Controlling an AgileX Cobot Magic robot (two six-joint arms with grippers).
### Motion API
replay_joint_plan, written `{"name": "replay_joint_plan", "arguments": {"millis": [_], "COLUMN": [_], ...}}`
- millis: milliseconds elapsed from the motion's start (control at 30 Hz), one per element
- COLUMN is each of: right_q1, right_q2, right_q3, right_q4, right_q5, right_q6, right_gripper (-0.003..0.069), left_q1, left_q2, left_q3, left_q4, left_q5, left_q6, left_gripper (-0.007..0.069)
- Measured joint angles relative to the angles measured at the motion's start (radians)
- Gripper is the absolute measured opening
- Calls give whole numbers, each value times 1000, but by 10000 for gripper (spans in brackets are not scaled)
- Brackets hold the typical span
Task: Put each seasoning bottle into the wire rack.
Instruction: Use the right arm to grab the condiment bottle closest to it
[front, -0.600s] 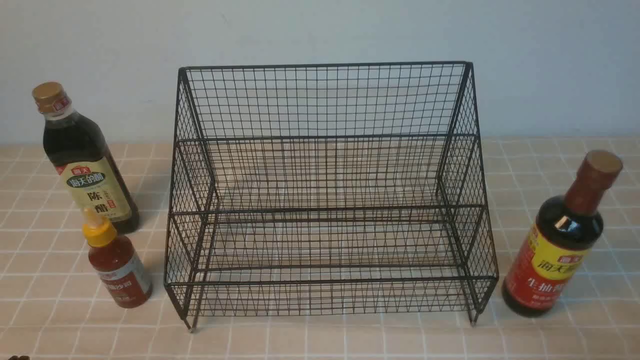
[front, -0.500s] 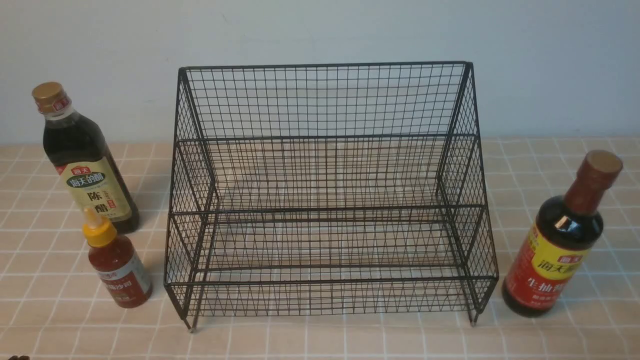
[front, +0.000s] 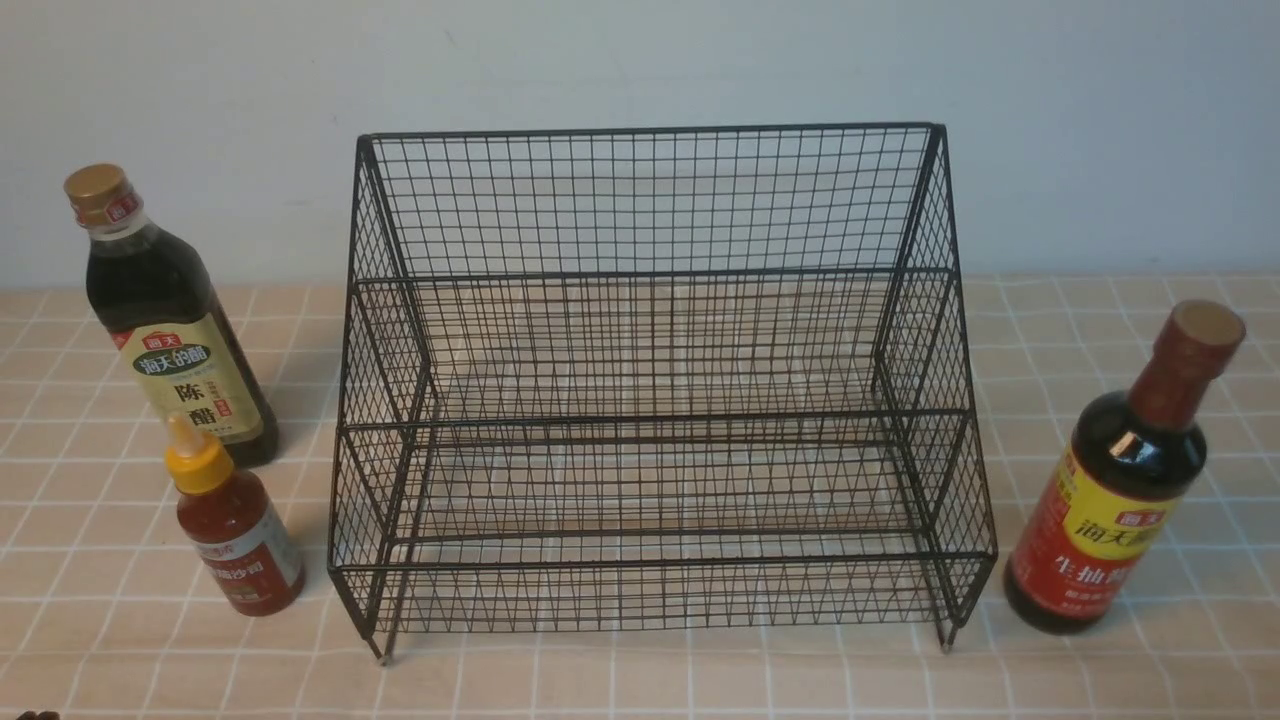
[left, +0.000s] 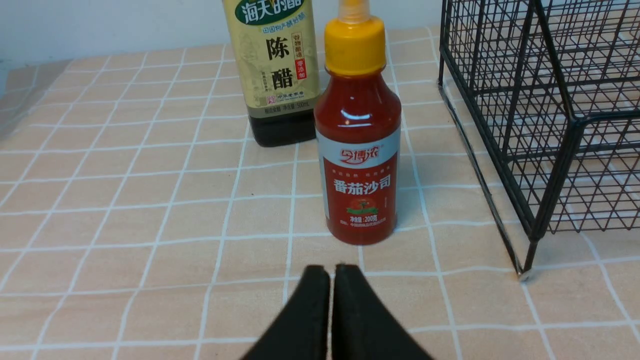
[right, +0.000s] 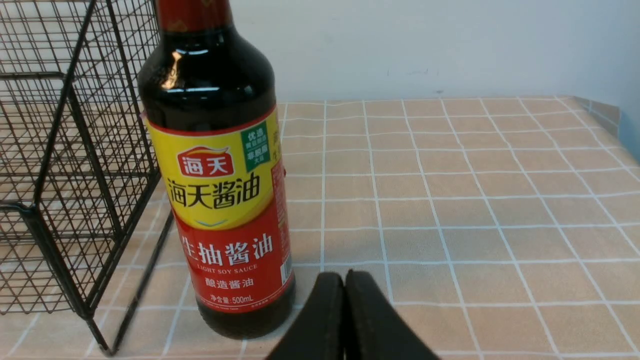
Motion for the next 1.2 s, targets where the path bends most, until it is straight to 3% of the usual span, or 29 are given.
{"name": "replay_joint_plan", "arguments": {"millis": [267, 500, 667, 933, 1067, 1200], "right_q1": [0, 0, 0, 0, 0, 0], "right_q2": [0, 0, 0, 0, 11, 132], "right_q3": [7, 10, 10, 9, -68, -193], "right_q4": [24, 306, 433, 441, 380, 301], "right_q5": [-59, -362, -434, -470, -405, -339], "right_q6": [0, 4, -1, 22, 27, 27], "right_gripper": [-14, -14, -14, -14, -1, 57], "left_q1": [0, 0, 0, 0, 0, 0], "left_q2": [0, 0, 0, 0, 0, 0], "left_q3": [0, 0, 0, 0, 0, 0], "left_q4": [0, 0, 0, 0, 0, 0], "left_q5": [0, 0, 0, 0, 0, 0], "left_q6": [0, 0, 0, 0, 0, 0], "left_gripper": [-7, -7, -7, -7, -7, -7]}}
